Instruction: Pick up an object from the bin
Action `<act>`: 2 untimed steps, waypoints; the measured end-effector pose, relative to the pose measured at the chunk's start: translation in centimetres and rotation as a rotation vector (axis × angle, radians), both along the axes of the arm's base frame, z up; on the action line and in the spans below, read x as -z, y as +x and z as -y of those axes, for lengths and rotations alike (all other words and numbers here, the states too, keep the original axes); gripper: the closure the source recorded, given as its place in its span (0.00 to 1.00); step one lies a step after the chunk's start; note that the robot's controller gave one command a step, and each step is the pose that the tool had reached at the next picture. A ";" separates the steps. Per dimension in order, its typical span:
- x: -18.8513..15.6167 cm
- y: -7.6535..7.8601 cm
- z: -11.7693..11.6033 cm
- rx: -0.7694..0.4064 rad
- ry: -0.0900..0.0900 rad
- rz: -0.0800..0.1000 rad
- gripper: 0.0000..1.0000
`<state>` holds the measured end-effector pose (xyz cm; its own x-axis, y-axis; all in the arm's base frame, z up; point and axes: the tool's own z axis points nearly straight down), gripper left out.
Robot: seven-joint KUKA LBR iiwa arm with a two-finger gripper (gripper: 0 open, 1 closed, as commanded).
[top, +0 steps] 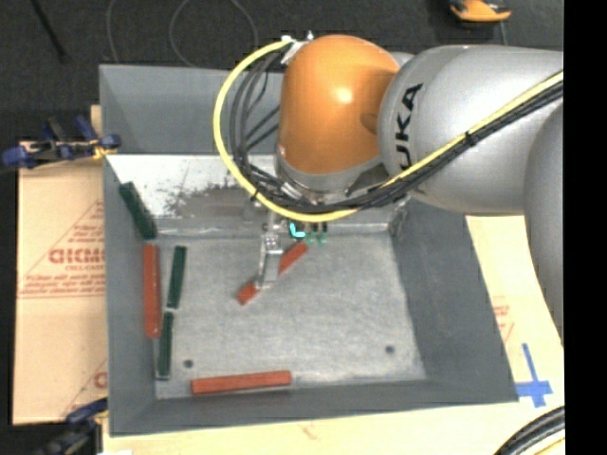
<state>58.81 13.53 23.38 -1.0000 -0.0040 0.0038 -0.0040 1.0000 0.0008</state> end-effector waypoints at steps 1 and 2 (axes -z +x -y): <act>16.7 1.8 7.7 -0.267 -0.002 0.002 0.00; 16.5 1.9 7.8 -0.263 0.001 0.007 0.00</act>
Offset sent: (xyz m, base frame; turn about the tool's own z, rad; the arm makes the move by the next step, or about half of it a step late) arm 0.0181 -0.0740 -0.1638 -0.2709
